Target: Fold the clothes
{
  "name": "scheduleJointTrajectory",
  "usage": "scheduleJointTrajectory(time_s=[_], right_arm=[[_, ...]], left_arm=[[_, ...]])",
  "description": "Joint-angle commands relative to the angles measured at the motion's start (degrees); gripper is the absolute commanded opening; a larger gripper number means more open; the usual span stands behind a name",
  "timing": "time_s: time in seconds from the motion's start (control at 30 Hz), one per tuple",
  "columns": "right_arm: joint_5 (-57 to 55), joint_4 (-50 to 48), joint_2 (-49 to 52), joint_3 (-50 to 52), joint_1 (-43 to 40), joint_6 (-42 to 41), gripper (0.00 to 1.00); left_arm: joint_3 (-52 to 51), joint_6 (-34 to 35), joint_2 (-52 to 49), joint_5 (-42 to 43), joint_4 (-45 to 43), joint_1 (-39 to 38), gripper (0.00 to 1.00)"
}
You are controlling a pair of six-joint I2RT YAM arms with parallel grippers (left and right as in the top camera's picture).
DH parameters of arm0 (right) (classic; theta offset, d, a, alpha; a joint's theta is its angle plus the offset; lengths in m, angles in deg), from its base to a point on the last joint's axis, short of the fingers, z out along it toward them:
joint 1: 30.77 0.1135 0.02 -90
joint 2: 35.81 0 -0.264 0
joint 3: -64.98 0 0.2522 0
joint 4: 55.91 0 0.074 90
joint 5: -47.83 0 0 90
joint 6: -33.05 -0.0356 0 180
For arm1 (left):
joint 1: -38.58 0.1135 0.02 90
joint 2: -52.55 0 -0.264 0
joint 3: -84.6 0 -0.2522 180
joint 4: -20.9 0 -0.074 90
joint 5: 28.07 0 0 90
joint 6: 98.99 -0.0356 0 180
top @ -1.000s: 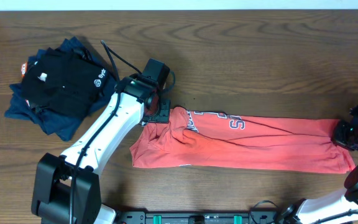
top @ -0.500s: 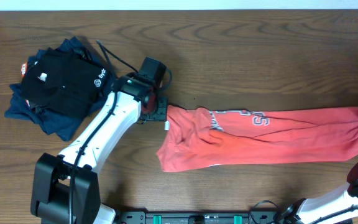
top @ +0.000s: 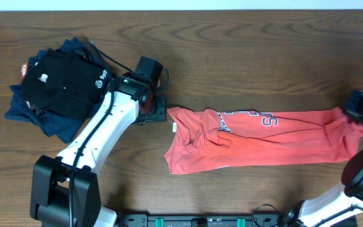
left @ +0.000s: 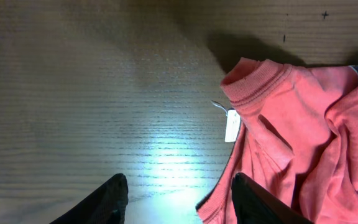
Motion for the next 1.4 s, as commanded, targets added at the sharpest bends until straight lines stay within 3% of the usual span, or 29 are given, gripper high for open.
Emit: scheduleJointTrajectory(time_s=[0.0,0.7,0.77,0.83,0.93,1.1,1.37], right_arm=[[0.00,1.53,-1.49,-0.90,5.16,-3.80,0.01],[3.87,6.21,-1.46,5.77,31.71,-12.20,0.02],[5.18,6.19,-1.46,5.97,32.81,-12.17,0.09],[7.30,6.14,-1.46,5.97,33.88,-12.17,0.29],[9.09,5.88,-1.46,5.99,34.91,-12.13,0.48],[6.08,5.95,-1.49,5.97,34.93,-10.40,0.45],[-6.10,6.45,-1.55,5.97,31.52,-21.81,0.48]], left_arm=[[1.07,0.98,0.22,0.44,0.42,0.09,0.56],[1.07,0.96,0.22,0.44,1.92,0.09,0.56],[1.07,0.96,0.22,0.44,1.90,0.09,0.56],[1.07,0.96,0.22,0.44,1.88,0.09,0.56],[1.07,0.96,0.22,0.42,1.88,0.09,0.56],[1.07,0.96,0.22,0.42,1.90,0.09,0.56],[1.07,0.96,0.22,0.44,1.90,0.09,0.56]])
